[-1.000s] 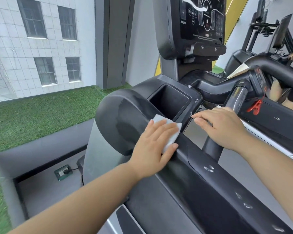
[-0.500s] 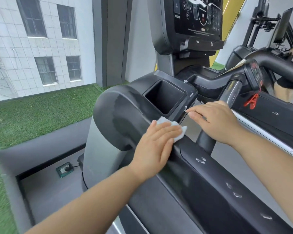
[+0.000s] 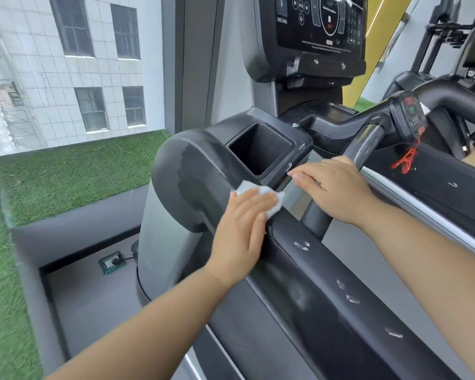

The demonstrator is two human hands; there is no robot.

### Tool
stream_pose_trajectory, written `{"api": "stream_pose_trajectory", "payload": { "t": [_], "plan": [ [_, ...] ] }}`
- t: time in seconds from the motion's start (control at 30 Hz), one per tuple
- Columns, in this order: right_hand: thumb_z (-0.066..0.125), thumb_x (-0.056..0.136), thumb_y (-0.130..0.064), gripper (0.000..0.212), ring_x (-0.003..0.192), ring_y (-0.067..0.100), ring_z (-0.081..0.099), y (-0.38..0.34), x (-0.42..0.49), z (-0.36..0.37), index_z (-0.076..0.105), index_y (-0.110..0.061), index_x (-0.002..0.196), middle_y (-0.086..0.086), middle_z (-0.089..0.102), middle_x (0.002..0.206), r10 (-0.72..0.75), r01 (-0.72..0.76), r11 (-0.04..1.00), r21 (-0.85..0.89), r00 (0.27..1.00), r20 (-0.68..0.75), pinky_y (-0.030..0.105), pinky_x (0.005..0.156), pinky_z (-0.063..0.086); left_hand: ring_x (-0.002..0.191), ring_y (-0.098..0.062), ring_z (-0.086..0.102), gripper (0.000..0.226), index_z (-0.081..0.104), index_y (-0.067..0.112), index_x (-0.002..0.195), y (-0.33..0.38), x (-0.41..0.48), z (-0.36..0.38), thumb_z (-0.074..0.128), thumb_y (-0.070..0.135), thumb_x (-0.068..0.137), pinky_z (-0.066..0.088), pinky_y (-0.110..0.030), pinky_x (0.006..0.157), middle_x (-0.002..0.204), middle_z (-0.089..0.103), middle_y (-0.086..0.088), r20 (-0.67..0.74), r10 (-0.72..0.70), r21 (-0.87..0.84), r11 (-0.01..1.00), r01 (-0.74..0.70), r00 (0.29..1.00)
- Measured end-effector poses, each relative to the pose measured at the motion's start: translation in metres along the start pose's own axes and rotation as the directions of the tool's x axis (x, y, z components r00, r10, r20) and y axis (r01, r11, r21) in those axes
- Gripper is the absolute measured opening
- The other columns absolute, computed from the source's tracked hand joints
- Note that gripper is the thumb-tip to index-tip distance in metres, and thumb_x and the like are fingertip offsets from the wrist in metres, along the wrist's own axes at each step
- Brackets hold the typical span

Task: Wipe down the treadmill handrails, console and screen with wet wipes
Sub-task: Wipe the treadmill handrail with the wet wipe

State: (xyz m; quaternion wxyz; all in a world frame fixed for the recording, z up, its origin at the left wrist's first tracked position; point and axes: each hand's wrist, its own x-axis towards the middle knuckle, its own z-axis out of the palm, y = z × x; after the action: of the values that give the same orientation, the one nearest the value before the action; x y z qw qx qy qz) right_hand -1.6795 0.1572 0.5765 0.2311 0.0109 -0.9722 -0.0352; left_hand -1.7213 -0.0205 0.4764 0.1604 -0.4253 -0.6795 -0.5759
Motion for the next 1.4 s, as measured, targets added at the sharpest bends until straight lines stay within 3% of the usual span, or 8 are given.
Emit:
{"api": "stream_pose_trajectory", "payload": {
  "t": [0.37,0.7,0.87,0.93,1.0,1.13,1.23,1.4],
  "plan": [
    [0.009,0.084,-0.059,0.072,0.088,0.017,0.063,0.004,-0.002,0.0,0.069,-0.022,0.1,-0.006,0.071,0.083,-0.007,0.006,0.999,0.045,1.0,0.021,0.029,0.087,0.027,0.133,-0.013,0.037,0.041,0.055,0.014,0.127,0.014,-0.027,0.017,0.025,0.027,0.102,0.024,-0.041,0.113,0.13,0.054,0.007,-0.054,0.046,0.016,0.999,-0.046,0.997],
    [0.018,0.09,-0.054,0.063,0.094,0.017,0.06,0.001,-0.005,-0.007,0.068,-0.018,0.101,-0.005,0.071,0.088,0.031,-0.037,0.996,0.079,0.997,0.074,0.03,0.093,0.027,0.141,0.006,0.015,0.038,0.041,0.03,0.137,0.058,-0.058,0.032,0.029,0.031,0.101,0.021,-0.025,0.115,0.143,0.031,0.032,-0.101,-0.359,-0.251,0.912,0.325,0.928],
    [0.035,0.1,-0.043,0.035,0.095,0.003,0.058,-0.014,-0.016,-0.023,0.066,-0.028,0.101,-0.015,0.067,0.09,0.14,-0.263,0.817,0.513,0.954,0.267,0.027,0.103,0.036,0.132,0.013,0.03,0.039,0.058,0.044,0.121,0.09,-0.051,-0.004,0.028,0.024,0.104,0.031,-0.001,0.094,0.128,0.047,0.038,0.122,-0.474,-0.394,0.783,0.48,0.872],
    [0.035,0.101,-0.035,0.029,0.094,0.004,0.061,-0.028,-0.024,-0.033,0.063,-0.028,0.103,-0.009,0.068,0.098,0.093,-0.315,0.681,0.661,0.933,0.349,0.022,0.097,0.042,0.125,0.007,0.044,0.045,0.068,0.043,0.111,0.096,-0.047,-0.017,0.027,0.025,0.104,0.035,-0.013,0.102,0.122,0.06,0.026,0.218,-0.508,-0.484,0.685,0.545,0.833],
    [0.037,0.098,-0.039,0.028,0.097,0.003,0.062,-0.042,-0.035,-0.044,0.062,-0.031,0.104,-0.008,0.068,0.103,0.017,-0.325,0.578,0.748,0.922,0.388,0.018,0.093,0.044,0.118,-0.008,0.057,0.038,0.069,0.026,0.114,0.095,-0.037,-0.026,0.033,0.033,0.101,0.036,-0.032,0.107,0.119,0.066,0.008,0.281,-0.595,-0.656,0.454,0.603,0.753],
    [0.068,0.079,-0.03,0.026,0.094,0.005,0.065,-0.055,-0.053,-0.056,0.062,-0.028,0.103,-0.004,0.069,0.104,-0.002,-0.312,0.523,0.793,0.93,0.367,0.018,0.086,0.049,0.104,-0.023,0.066,0.044,0.061,0.004,0.118,0.109,-0.014,-0.033,0.032,0.034,0.101,0.047,-0.04,0.096,0.109,0.07,-0.012,0.383,-0.67,-0.734,0.197,0.65,0.635],
    [0.07,0.083,-0.011,0.016,0.091,0.022,0.067,-0.046,-0.062,-0.06,0.067,-0.022,0.094,0.007,0.072,0.097,0.125,-0.349,0.562,0.75,0.932,0.34,0.033,0.083,0.051,0.106,-0.021,0.065,0.048,0.063,0.011,0.118,0.119,-0.009,-0.028,0.032,0.043,0.1,0.046,-0.04,0.098,0.111,0.07,-0.007,0.461,-0.638,-0.644,0.236,0.727,0.616],
    [0.063,0.09,-0.015,0.008,0.087,0.026,0.063,-0.022,-0.069,-0.076,0.068,-0.02,0.09,0.008,0.07,0.093,0.153,-0.412,0.706,0.576,0.883,0.444,0.038,0.08,0.048,0.078,-0.013,0.069,0.025,0.065,0.012,0.099,0.121,-0.015,-0.02,0.048,0.03,0.098,0.058,-0.033,0.075,0.085,0.073,0.001,0.443,-0.604,-0.386,0.538,0.749,0.662]
  ]
}}
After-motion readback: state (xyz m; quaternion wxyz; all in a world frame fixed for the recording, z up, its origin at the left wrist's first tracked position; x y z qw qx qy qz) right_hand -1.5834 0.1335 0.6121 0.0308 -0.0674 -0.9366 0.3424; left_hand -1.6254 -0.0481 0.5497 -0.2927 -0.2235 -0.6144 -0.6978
